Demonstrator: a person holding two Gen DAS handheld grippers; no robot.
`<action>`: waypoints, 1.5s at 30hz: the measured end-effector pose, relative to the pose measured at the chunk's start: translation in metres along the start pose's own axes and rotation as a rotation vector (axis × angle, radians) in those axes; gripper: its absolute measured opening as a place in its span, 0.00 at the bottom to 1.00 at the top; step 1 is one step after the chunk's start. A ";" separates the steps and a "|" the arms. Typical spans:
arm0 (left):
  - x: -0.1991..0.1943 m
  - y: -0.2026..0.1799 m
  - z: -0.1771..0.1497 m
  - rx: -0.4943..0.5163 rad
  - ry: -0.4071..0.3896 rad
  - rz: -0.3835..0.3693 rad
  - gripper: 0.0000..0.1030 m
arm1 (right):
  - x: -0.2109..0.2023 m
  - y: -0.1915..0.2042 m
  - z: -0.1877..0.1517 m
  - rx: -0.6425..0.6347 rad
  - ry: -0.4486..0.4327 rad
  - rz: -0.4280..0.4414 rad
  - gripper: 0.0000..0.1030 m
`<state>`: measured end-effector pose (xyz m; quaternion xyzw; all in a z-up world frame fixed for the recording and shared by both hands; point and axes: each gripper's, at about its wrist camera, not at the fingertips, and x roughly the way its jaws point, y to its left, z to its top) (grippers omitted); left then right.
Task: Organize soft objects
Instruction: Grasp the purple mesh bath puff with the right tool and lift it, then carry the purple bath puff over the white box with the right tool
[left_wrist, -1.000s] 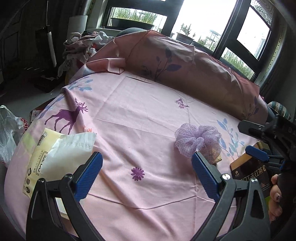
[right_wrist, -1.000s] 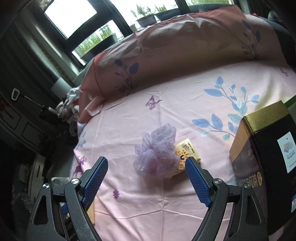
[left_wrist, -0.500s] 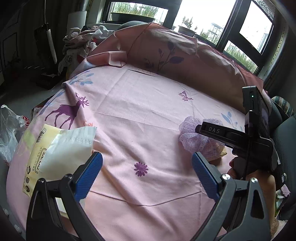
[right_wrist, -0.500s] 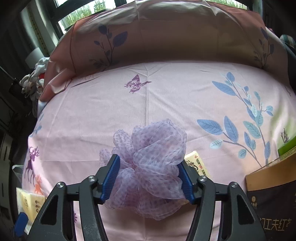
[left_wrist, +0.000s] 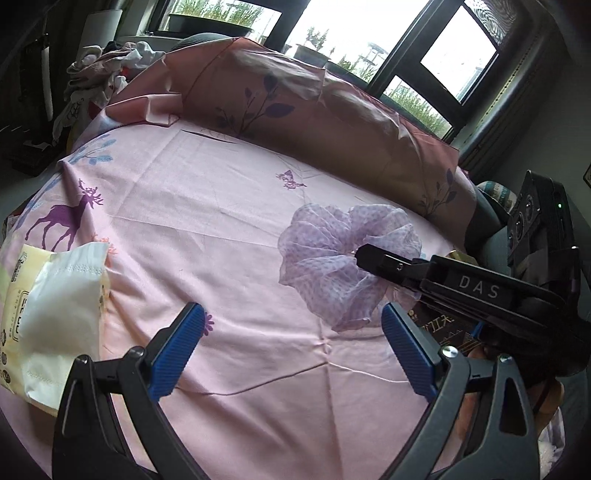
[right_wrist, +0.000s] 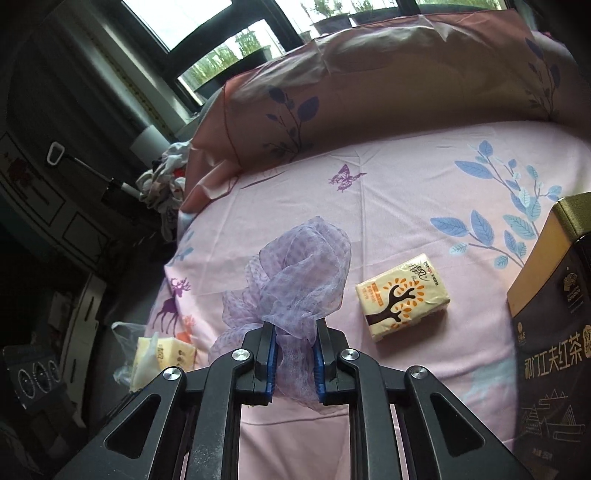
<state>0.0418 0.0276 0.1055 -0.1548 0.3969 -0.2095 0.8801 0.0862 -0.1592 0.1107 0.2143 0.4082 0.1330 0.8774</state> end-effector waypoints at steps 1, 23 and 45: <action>-0.001 -0.005 -0.001 0.011 -0.002 -0.031 0.92 | -0.006 0.003 -0.001 -0.008 0.000 0.033 0.17; -0.022 -0.104 -0.006 0.283 -0.027 -0.203 0.26 | -0.097 -0.021 -0.020 0.024 -0.080 0.098 0.17; 0.016 -0.332 -0.032 0.687 0.001 -0.295 0.26 | -0.268 -0.156 -0.034 0.228 -0.499 -0.094 0.17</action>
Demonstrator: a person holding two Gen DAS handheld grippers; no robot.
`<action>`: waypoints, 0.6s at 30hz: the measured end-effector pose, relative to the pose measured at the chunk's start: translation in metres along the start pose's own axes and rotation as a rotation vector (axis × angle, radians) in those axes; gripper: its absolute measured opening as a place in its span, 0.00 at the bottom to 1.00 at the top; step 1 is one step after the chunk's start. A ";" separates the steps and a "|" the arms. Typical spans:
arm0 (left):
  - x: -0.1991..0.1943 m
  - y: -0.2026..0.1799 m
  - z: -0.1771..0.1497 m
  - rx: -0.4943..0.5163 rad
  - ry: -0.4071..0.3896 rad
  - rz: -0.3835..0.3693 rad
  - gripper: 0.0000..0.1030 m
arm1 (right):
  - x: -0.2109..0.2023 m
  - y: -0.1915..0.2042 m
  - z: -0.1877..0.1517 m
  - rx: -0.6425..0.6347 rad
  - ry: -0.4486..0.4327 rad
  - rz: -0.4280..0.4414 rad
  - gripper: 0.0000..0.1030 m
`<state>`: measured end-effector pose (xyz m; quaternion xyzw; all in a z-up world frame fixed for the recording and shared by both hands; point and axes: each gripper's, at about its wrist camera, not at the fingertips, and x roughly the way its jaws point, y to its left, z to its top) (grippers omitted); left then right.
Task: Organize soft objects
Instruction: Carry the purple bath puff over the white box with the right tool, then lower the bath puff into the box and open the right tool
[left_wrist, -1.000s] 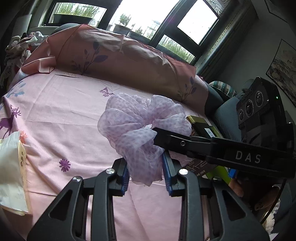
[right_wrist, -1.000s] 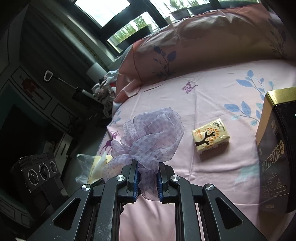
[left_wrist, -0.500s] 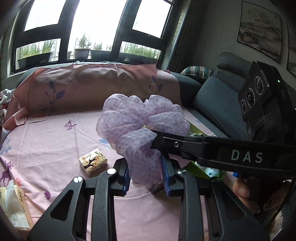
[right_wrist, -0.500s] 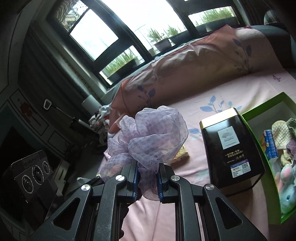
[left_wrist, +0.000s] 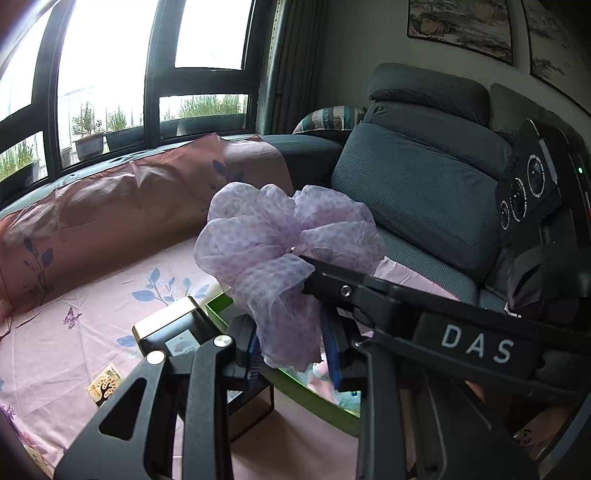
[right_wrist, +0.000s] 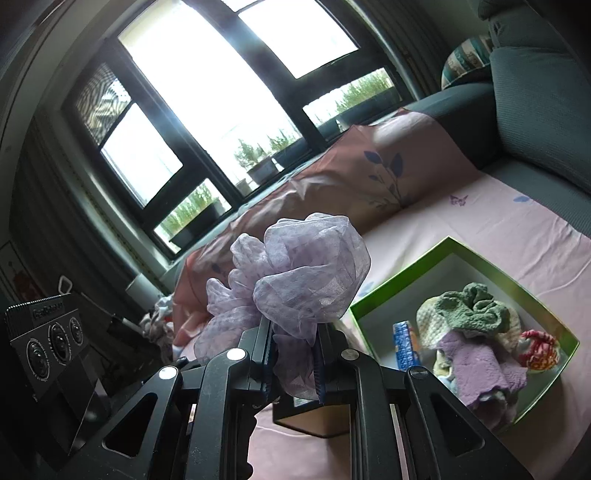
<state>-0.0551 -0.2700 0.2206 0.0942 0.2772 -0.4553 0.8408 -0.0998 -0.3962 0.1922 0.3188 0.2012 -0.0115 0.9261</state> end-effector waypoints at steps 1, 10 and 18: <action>0.010 -0.007 0.002 0.012 0.015 0.001 0.26 | 0.000 -0.011 0.003 0.015 -0.006 -0.010 0.17; 0.091 -0.047 -0.006 0.090 0.144 0.030 0.26 | 0.008 -0.103 -0.004 0.225 -0.049 -0.018 0.17; 0.133 -0.056 -0.015 0.107 0.245 0.051 0.29 | 0.018 -0.139 -0.013 0.337 -0.020 -0.145 0.17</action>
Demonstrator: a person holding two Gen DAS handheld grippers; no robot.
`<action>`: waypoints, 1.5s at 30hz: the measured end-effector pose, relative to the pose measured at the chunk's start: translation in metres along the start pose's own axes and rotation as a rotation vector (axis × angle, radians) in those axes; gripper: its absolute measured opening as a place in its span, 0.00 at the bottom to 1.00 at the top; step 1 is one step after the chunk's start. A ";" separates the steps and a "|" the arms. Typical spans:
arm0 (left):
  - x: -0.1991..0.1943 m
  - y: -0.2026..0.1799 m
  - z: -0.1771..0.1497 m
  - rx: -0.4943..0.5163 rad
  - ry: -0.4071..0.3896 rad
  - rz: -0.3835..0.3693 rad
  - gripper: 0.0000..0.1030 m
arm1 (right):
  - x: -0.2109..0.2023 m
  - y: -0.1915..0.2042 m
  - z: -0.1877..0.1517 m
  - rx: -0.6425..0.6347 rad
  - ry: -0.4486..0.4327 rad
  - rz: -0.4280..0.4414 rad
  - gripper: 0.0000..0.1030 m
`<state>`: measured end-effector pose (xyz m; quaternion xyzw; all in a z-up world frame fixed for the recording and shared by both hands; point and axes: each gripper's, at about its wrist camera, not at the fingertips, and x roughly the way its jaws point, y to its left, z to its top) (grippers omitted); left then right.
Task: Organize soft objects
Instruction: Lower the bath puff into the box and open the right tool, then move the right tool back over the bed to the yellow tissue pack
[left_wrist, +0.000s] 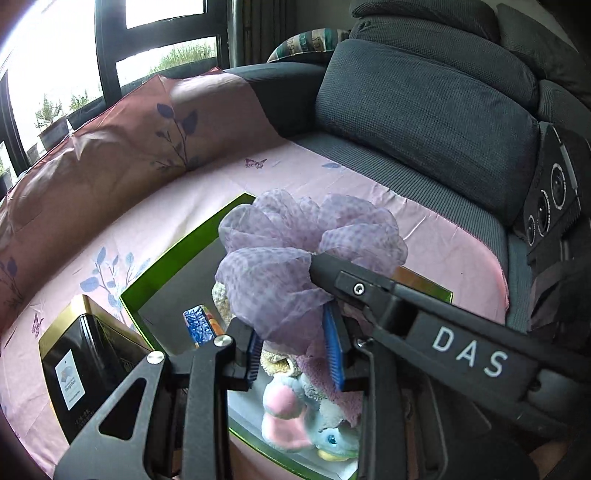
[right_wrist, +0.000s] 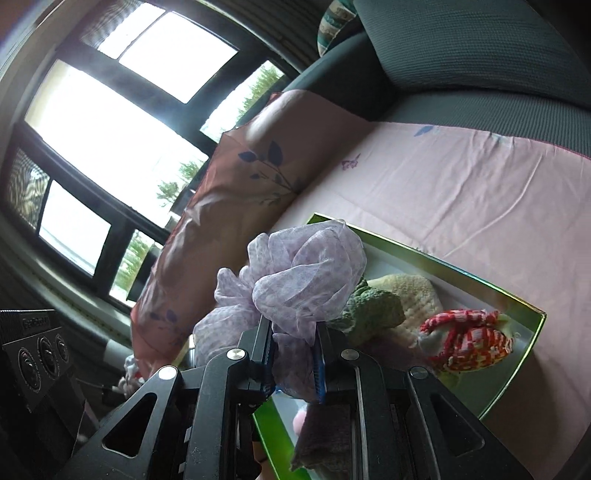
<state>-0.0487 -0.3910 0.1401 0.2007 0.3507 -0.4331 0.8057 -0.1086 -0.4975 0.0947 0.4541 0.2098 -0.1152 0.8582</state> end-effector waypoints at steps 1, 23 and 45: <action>0.002 -0.001 -0.001 0.003 -0.001 0.011 0.30 | 0.001 -0.002 0.000 -0.008 0.000 -0.011 0.17; -0.046 0.023 -0.019 -0.014 -0.061 0.037 0.68 | -0.018 0.009 -0.009 -0.075 0.022 -0.084 0.70; -0.161 0.220 -0.149 -0.542 -0.137 0.314 0.85 | -0.023 0.126 -0.057 -0.345 0.048 -0.010 0.85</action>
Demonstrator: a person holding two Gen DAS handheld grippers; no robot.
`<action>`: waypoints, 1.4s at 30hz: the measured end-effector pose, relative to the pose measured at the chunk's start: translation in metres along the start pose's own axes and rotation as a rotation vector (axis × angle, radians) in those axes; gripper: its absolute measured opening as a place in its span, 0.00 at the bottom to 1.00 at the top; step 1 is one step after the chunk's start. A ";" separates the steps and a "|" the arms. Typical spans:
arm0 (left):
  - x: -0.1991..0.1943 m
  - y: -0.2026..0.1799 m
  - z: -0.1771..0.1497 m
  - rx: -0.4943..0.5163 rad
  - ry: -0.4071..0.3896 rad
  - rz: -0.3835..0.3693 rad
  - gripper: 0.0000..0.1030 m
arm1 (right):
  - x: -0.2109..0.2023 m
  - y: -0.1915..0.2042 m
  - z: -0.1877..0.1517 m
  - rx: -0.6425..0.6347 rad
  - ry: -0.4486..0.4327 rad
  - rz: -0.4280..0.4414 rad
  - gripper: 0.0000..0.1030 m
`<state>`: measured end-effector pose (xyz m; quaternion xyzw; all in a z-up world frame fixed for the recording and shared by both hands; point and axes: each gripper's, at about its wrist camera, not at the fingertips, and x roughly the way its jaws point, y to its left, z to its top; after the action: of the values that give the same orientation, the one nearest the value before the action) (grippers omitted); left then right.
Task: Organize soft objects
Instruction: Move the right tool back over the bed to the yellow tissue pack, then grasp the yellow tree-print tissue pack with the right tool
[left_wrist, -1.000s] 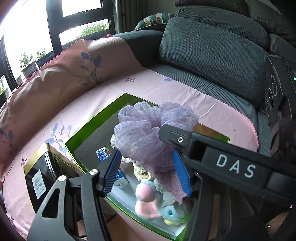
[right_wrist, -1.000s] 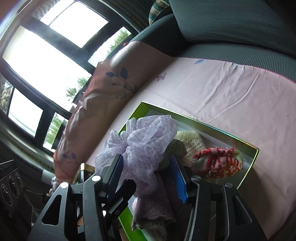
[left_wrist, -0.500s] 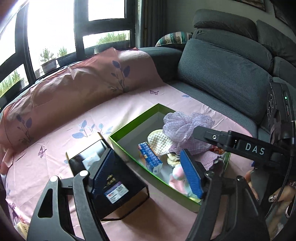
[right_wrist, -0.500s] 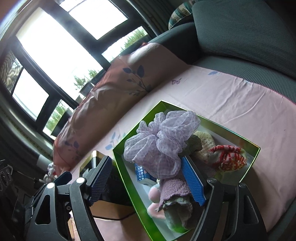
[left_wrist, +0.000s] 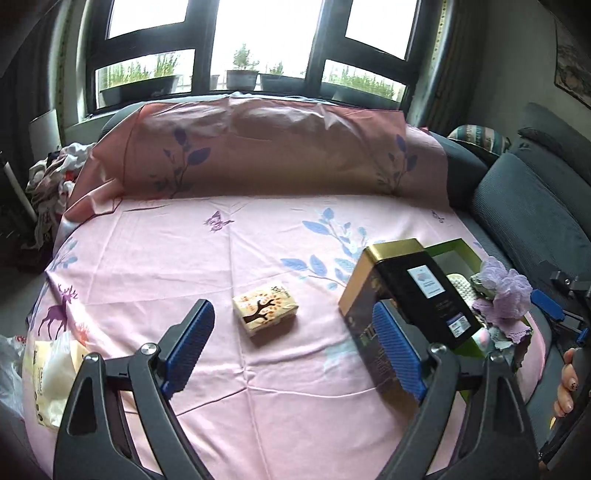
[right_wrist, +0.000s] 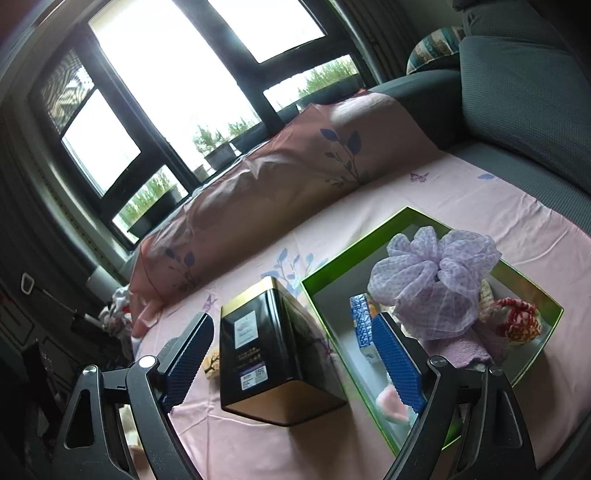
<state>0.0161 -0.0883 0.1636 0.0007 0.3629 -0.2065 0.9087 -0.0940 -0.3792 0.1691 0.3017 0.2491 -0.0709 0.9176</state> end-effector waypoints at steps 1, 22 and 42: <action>0.004 0.010 -0.002 -0.021 0.011 0.014 0.85 | 0.002 0.009 -0.001 -0.019 0.008 0.018 0.85; 0.118 0.090 -0.029 -0.305 0.164 -0.169 0.75 | 0.231 0.182 -0.053 -0.311 0.557 0.027 0.85; 0.150 0.102 -0.032 -0.338 0.220 -0.225 0.37 | 0.313 0.161 -0.093 -0.390 0.726 -0.082 0.79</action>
<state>0.1306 -0.0467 0.0262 -0.1696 0.4870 -0.2414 0.8221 0.1838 -0.1884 0.0312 0.1173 0.5772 0.0522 0.8065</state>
